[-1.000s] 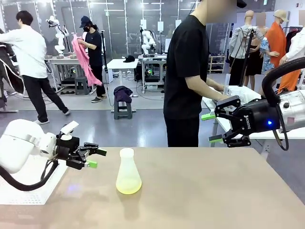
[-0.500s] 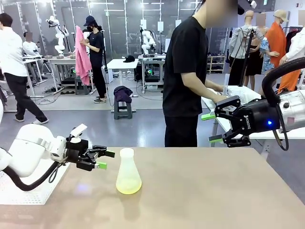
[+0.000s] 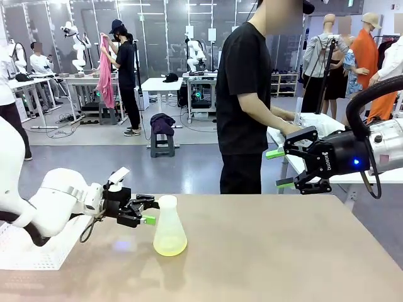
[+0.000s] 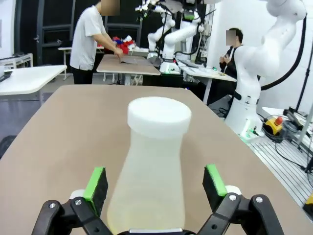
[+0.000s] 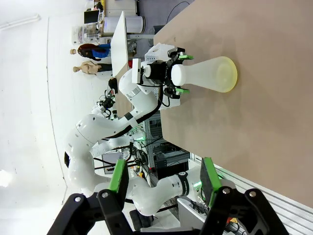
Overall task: Prepare the solutions needed for the experiment.
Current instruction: When the human places the Big flask in the center of the table, pick up the Big flask and place it in the left Organizing basket.
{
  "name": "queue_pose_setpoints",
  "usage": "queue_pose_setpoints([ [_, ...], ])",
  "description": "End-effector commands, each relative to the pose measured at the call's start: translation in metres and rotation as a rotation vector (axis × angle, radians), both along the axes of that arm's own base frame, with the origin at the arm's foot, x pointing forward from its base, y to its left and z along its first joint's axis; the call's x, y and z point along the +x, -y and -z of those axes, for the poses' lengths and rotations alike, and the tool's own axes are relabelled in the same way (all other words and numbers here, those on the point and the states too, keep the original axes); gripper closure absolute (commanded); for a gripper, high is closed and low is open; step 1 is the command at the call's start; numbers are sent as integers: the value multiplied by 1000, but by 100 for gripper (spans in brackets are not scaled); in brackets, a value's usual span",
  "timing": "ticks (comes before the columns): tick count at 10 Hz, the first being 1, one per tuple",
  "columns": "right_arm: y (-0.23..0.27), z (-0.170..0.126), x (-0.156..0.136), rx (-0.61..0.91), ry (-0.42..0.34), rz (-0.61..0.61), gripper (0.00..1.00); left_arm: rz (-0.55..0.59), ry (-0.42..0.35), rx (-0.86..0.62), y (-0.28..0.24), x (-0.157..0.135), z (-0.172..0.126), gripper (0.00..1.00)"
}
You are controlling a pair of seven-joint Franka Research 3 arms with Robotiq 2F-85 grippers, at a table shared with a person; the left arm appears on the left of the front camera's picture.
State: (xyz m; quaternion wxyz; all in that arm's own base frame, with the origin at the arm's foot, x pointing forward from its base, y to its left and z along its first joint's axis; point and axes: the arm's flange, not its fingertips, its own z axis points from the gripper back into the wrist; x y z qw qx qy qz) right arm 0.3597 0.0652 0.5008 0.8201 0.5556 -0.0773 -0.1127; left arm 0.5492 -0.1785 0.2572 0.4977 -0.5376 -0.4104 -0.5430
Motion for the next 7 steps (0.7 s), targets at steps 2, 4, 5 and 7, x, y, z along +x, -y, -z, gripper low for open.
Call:
queue_pose_setpoints([
  [2, -1, 1, -1, 7, 8, 8, 25, -35, 26, -38, 17, 10, 13, 0],
  [4, -1, 1, -1, 7, 8, 8, 25, -23, 10, -48, 25, 11, 16, 0],
  [5, -1, 1, -1, 7, 8, 8, 25, -17, 7, -46, 30, 11, 18, 0],
  [7, -1, 1, -1, 7, 8, 8, 25, -3, 10, -49, 38, 7, 15, 0],
])
